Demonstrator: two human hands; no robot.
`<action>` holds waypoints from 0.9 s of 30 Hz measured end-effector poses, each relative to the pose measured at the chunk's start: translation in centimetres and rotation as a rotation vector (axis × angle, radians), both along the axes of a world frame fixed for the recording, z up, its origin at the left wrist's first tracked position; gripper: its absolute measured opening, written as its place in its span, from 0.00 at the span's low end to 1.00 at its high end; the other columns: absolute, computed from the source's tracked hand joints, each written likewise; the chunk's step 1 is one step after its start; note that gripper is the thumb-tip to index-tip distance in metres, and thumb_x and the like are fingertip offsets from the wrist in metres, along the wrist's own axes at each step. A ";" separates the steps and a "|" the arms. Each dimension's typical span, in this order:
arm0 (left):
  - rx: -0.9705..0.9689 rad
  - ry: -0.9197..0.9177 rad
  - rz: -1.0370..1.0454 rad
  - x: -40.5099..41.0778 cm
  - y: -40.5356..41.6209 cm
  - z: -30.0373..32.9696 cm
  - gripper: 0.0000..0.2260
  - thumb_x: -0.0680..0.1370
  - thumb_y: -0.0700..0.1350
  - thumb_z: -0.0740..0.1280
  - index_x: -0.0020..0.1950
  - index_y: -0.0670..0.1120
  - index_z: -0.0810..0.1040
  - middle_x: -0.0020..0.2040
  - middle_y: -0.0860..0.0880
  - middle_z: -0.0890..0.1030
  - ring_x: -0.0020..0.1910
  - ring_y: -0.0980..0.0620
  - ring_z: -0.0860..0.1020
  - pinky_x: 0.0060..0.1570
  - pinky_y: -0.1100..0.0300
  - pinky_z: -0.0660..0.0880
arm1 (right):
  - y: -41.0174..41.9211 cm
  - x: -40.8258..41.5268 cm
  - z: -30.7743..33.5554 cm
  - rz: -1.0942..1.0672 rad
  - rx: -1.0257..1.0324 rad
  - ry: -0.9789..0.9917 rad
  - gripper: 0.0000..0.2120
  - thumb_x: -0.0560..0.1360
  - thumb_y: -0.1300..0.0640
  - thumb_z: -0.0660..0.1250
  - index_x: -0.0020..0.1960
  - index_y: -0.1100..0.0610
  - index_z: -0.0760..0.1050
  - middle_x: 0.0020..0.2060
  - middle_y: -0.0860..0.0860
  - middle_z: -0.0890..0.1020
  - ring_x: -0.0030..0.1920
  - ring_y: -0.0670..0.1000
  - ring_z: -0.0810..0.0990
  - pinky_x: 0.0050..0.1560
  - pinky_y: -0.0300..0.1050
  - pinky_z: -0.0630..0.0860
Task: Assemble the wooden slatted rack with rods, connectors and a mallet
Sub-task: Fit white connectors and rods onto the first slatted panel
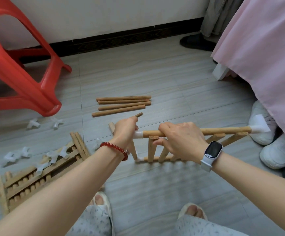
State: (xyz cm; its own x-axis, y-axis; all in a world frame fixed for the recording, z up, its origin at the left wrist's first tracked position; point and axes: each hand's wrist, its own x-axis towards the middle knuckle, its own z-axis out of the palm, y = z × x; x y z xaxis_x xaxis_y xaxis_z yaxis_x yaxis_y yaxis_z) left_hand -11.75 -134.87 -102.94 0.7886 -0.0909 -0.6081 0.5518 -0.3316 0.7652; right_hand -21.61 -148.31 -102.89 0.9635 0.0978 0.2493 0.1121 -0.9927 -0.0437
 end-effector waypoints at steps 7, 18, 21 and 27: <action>-0.143 -0.234 -0.143 -1.1 1.6 0.3 0.16 0.78 0.48 0.66 0.32 0.42 0.70 0.32 0.48 0.69 0.33 0.55 0.67 0.37 0.63 0.64 | 0.6 -2.5 1.3 0.040 0.033 0.023 0.15 0.74 0.45 0.55 0.45 0.53 0.76 0.34 0.48 0.75 0.28 0.52 0.75 0.25 0.40 0.59; 0.481 -0.317 -1.007 -1.8 6.3 -10.3 0.24 0.76 0.39 0.64 0.70 0.47 0.62 0.68 0.47 0.59 0.54 0.46 0.76 0.53 0.57 0.74 | 3.7 -3.5 -10.9 0.151 0.117 0.678 0.12 0.80 0.54 0.57 0.60 0.58 0.68 0.53 0.54 0.73 0.47 0.60 0.76 0.29 0.46 0.56; 0.484 -0.172 -1.139 -1.5 7.1 -13.1 0.28 0.75 0.39 0.66 0.73 0.45 0.59 0.71 0.45 0.57 0.60 0.47 0.73 0.54 0.64 0.72 | 5.3 -2.6 -13.9 0.203 0.056 0.803 0.14 0.79 0.57 0.58 0.64 0.60 0.65 0.54 0.58 0.74 0.47 0.62 0.77 0.28 0.45 0.49; 0.545 -0.164 -1.277 -0.2 9.2 -16.7 0.19 0.79 0.47 0.61 0.70 0.46 0.66 0.66 0.45 0.69 0.62 0.47 0.73 0.62 0.59 0.67 | 6.3 -2.6 -19.9 0.203 0.050 0.786 0.18 0.75 0.67 0.53 0.63 0.63 0.71 0.50 0.60 0.79 0.48 0.59 0.80 0.30 0.43 0.59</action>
State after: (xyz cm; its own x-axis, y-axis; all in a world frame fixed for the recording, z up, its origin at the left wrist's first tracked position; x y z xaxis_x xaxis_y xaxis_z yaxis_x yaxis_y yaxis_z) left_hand -11.93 -125.66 -119.68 0.4058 -0.5767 -0.7091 -0.4355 -0.8041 0.4047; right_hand -24.21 -142.02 -122.76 0.8235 0.2959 -0.4840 0.2076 -0.9512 -0.2283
